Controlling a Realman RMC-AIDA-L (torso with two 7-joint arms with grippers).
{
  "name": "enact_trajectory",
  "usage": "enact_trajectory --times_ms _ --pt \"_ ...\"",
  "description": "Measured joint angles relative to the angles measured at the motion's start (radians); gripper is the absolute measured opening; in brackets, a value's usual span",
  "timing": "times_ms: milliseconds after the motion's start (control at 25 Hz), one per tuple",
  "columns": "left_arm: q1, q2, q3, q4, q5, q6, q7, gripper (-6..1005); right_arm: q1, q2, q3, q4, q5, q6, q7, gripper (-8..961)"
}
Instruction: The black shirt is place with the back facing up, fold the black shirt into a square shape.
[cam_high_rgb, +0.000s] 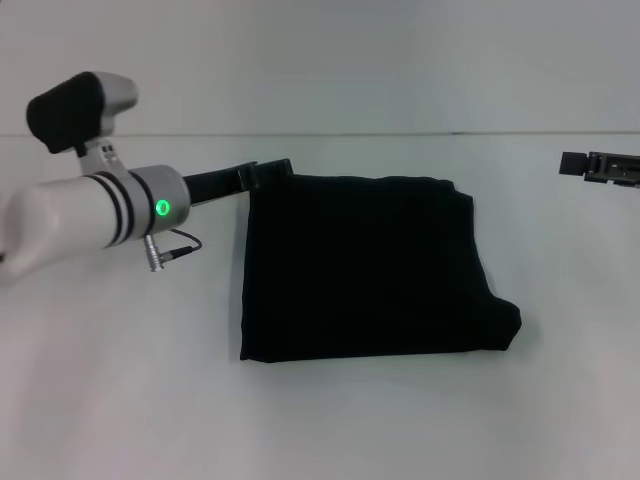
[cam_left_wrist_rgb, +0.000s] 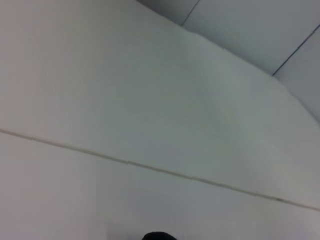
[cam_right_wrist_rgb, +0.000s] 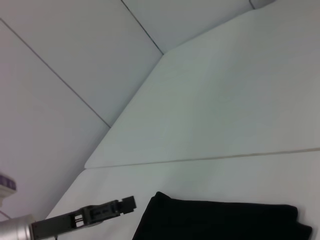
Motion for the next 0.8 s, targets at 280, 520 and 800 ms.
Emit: enact_trajectory --times_ms 280,520,800 --pt "-0.016 -0.026 0.049 -0.005 -0.007 -0.094 0.004 955 0.001 0.002 -0.006 0.0 0.0 0.02 -0.009 836" --pt "-0.035 -0.027 0.05 -0.032 -0.007 -0.099 0.005 956 -0.003 0.004 -0.007 0.002 0.0 0.038 -0.019 836" --pt "-0.051 -0.027 0.053 -0.055 -0.001 -0.117 0.008 949 0.0 0.004 -0.007 0.004 0.0 0.042 -0.029 836"
